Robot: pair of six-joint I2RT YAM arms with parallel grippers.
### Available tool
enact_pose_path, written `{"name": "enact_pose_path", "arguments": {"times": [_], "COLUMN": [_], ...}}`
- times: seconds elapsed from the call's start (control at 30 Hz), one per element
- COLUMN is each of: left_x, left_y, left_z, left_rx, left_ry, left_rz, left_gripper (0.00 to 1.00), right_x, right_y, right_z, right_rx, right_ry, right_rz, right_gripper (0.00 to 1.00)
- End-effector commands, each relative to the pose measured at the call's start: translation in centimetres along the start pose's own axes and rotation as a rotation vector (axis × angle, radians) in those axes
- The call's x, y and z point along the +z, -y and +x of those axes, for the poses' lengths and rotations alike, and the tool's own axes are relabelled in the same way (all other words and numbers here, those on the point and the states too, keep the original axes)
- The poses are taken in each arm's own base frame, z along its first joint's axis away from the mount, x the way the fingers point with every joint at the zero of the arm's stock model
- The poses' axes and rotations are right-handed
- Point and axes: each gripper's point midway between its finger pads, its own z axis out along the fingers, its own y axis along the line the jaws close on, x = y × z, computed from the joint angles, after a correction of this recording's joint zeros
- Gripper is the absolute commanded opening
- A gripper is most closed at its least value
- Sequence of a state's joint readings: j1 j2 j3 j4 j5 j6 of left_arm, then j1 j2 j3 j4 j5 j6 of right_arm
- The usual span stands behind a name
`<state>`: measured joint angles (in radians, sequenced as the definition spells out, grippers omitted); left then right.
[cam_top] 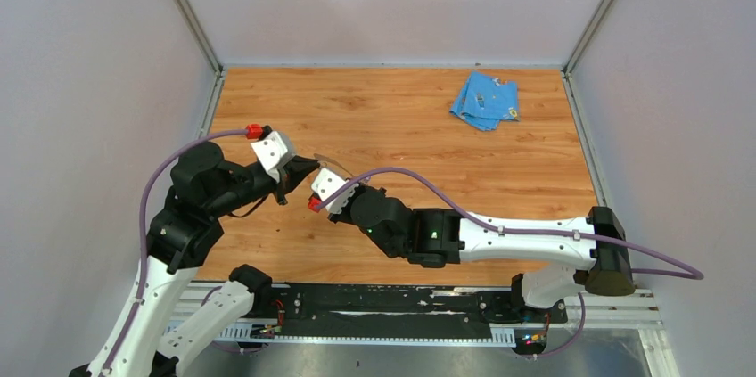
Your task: Put the keys on the keyring
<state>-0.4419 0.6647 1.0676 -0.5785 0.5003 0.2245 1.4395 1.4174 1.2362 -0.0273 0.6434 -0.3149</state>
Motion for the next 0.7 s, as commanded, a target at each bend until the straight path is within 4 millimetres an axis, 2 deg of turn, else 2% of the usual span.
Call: {"name": "enact_pose_path", "arguments": {"times": [0.0, 0.23, 0.4, 0.67], "left_x": [-0.4, 0.0, -0.1, -0.4], "left_y": [-0.4, 1.1, 0.9, 0.5], "left_z": [1.2, 1.1, 1.4, 2.7], "left_rx": [-0.116, -0.238, -0.205, -0.124], "left_ry": [-0.065, -0.063, -0.066, -0.089], "left_rz": [-0.061, 0.002, -0.004, -0.024], "left_gripper": [0.0, 0.0, 0.0, 0.0], "right_x": [-1.4, -1.5, -1.8, -2.1], "right_y": [2.5, 2.6, 3.7, 4.0], "right_z": [-3.0, -3.2, -3.0, -3.3], "right_rx": [0.07, 0.054, 0.066, 0.098], "right_ry": [0.091, 0.092, 0.086, 0.098], "right_rz": [0.094, 0.119, 0.179, 0.188], "right_gripper": [0.0, 0.0, 0.0, 0.0]}}
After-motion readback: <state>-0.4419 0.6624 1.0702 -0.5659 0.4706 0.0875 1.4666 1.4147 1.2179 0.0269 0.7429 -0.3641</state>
